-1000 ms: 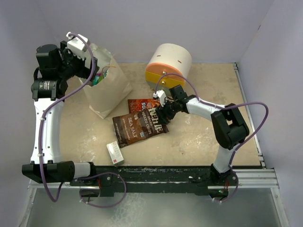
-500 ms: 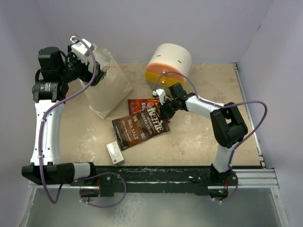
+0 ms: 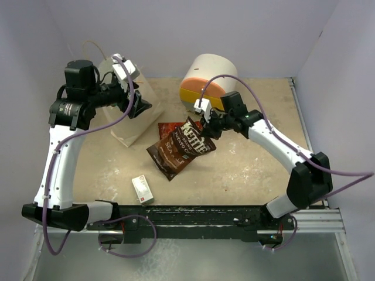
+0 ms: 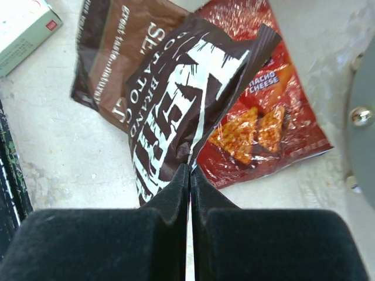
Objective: Place the snacks into the paper bag
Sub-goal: Pick up the snack from the center of the board.
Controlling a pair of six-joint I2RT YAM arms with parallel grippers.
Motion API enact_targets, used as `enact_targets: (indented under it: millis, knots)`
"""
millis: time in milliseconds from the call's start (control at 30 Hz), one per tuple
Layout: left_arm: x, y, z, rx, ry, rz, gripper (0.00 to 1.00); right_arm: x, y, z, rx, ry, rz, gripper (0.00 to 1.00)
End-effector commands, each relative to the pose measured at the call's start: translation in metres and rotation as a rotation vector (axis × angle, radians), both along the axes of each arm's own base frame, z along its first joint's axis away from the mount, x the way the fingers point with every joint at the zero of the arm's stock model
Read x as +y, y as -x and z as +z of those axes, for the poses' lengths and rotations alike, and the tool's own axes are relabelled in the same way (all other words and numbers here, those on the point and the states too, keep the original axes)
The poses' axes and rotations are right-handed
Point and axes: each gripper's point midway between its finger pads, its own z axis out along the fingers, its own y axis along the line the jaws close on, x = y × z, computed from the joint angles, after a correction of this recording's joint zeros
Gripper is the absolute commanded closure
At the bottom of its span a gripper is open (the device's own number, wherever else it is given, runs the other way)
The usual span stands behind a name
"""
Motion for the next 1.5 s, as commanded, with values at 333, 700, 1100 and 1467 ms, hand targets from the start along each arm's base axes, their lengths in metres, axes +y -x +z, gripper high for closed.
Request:
enact_targets:
  millis: [333, 700, 1100, 1467]
  knots:
    - [-0.051, 0.010, -0.016, 0.005, 0.014, -0.231, 0.14, -0.005, 0.025, 0.128, -0.215, -0.109, 0.127, 1.00]
    - [-0.083, 0.031, -0.037, 0.010, 0.019, -0.409, 0.12, -0.004, 0.045, 0.201, -0.297, -0.204, 0.168, 1.00]
    - [-0.116, 0.046, -0.033, 0.062, 0.104, -0.555, 0.14, 0.002, 0.045, 0.229, -0.307, -0.260, 0.164, 1.00]
    - [-0.126, 0.063, -0.031, 0.082, 0.130, -0.646, 0.16, 0.004, 0.036, 0.230, -0.306, -0.265, 0.127, 1.00]
